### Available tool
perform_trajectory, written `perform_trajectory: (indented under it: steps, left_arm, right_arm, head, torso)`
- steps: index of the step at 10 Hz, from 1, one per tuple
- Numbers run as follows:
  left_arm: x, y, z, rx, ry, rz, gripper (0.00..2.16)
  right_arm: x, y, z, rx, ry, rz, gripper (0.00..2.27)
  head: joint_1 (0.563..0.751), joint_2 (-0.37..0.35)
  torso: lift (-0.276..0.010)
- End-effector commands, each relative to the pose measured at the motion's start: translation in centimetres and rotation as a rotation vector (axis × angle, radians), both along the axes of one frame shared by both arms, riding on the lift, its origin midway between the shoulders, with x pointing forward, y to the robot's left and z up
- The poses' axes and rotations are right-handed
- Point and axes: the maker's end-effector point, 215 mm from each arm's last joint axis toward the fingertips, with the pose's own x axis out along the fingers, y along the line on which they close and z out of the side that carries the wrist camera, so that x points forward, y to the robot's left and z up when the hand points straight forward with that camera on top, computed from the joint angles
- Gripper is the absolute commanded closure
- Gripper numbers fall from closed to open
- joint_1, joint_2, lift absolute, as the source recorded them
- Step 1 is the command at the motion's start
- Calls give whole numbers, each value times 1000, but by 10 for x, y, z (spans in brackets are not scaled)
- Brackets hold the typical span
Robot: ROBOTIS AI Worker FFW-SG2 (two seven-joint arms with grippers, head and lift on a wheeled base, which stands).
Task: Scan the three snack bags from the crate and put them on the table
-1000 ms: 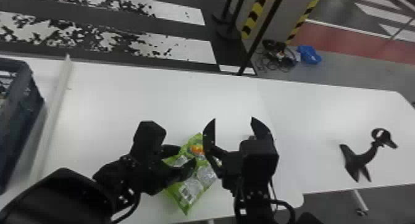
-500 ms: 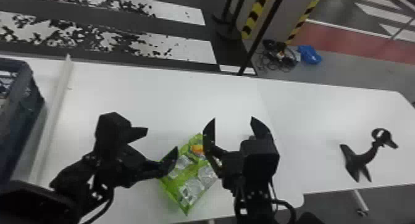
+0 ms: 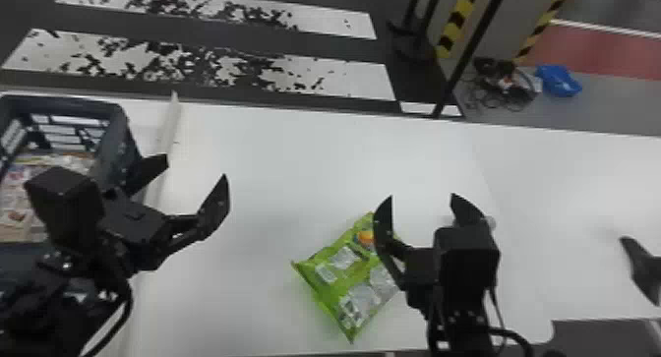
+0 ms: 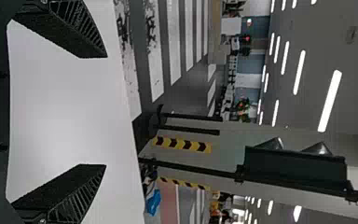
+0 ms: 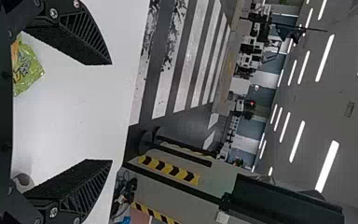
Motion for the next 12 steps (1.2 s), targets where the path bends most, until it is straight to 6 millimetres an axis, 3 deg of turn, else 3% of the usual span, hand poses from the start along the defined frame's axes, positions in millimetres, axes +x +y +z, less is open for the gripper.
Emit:
perform_trajectory:
  steps: [1,2,4,6,8,9,10,12]
  left_arm:
    - [-11,50,33,-45,-85,86,29]
    - [-18,70,46,-35,-125,141,29]
    - [-37,88,76,-46,-225,170,29]
    - [-50,104,80,-64,-220,176,29]
    - [-57,111,78,-70,-213,172,29]
    - [-60,114,78,-68,-218,176,29]
    - [-63,118,83,-66,-232,181,29]
    - [-64,121,83,-70,-236,177,29]
  right_arm:
    - [-2,3,-22,-11,60,9,140]
    - [-7,8,-38,-24,117,26,144]
    - [-20,21,-61,-38,211,53,144]
    - [-45,49,-84,-46,319,97,144]
    - [-64,87,-93,-44,363,167,329]
    - [-65,93,-93,-48,366,177,1031]
    - [-68,100,-96,-43,372,196,2236]
    - [-92,132,-111,-58,408,289,2246]
  head:
    - [695,-116]
    - [695,-92]
    - [695,-2]
    - [695,41]
    - [695,118]
    - [695,167]
    - [695,183]
    - [695,239]
  torso:
    - [-94]
    - [-94]
    - [-94]
    - [-94]
    - [-94]
    - [-94]
    - [-94]
    - [-94]
